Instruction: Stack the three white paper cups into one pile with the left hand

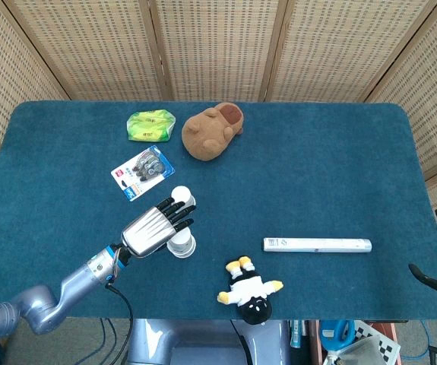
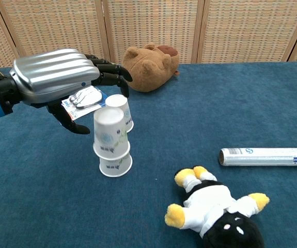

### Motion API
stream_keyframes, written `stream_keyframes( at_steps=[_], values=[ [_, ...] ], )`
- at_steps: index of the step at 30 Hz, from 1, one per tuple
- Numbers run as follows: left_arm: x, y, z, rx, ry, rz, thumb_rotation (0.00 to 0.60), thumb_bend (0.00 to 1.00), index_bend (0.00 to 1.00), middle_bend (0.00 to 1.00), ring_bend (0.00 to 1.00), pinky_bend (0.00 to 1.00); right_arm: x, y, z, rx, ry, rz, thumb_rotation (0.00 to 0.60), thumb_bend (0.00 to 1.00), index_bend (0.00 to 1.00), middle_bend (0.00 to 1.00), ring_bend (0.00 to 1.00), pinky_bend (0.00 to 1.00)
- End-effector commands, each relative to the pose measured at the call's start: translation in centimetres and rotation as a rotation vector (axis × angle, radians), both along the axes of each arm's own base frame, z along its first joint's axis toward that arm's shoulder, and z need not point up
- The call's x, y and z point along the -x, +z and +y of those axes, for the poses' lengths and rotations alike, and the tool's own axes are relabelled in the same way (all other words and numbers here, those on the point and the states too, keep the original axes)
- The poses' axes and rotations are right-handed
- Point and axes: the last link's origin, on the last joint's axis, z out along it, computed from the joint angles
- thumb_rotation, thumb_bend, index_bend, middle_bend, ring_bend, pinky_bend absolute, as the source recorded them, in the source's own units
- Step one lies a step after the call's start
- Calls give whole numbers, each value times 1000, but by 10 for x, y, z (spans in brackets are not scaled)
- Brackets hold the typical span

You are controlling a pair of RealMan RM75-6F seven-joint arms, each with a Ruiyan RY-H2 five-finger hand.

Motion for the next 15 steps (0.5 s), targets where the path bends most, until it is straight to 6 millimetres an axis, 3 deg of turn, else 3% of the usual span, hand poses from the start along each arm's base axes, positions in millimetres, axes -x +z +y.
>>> stream_keyframes(
  at_steps=[1, 8, 15],
  values=[
    [-1, 2, 0, 0, 0, -4, 600, 160, 128, 45, 102, 175, 0, 0, 0, 0, 0, -1, 600, 0, 0, 0, 0, 0],
    [1, 6, -2, -1, -1, 2, 600, 159, 103, 18, 88, 162, 0, -1, 0, -5, -2, 1, 600, 0, 0, 0, 0, 0],
    [7, -5, -2, 4, 23, 47, 600, 160, 103, 18, 88, 161, 1, -1, -1, -10, -6, 2, 600, 0, 0, 0, 0, 0]
  ],
)
